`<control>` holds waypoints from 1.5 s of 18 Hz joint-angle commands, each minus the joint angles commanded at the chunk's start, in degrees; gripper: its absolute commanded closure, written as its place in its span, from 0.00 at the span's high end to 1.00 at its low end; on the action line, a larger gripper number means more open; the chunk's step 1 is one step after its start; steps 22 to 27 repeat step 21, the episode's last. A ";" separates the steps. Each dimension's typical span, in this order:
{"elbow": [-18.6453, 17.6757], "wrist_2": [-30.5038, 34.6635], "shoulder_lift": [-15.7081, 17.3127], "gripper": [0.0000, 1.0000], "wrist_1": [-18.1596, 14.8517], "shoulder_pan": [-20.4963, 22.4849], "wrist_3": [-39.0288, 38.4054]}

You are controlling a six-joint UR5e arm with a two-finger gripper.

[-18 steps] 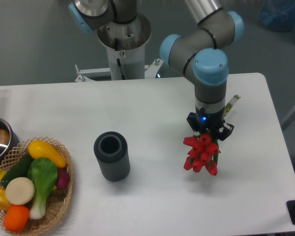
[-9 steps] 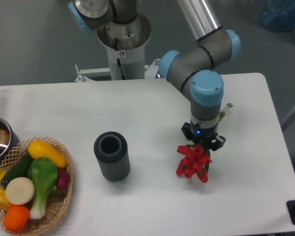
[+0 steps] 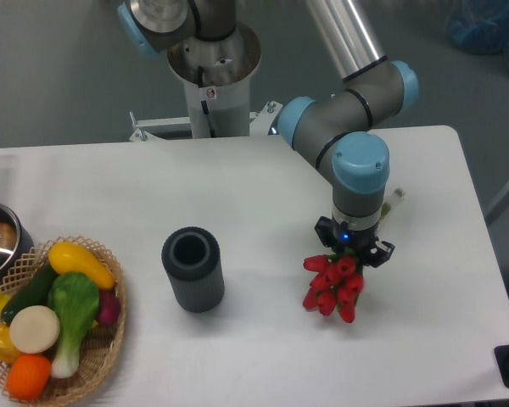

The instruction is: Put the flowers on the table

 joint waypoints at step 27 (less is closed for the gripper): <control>2.03 -11.85 4.74 1.00 2.29 6.32 -4.22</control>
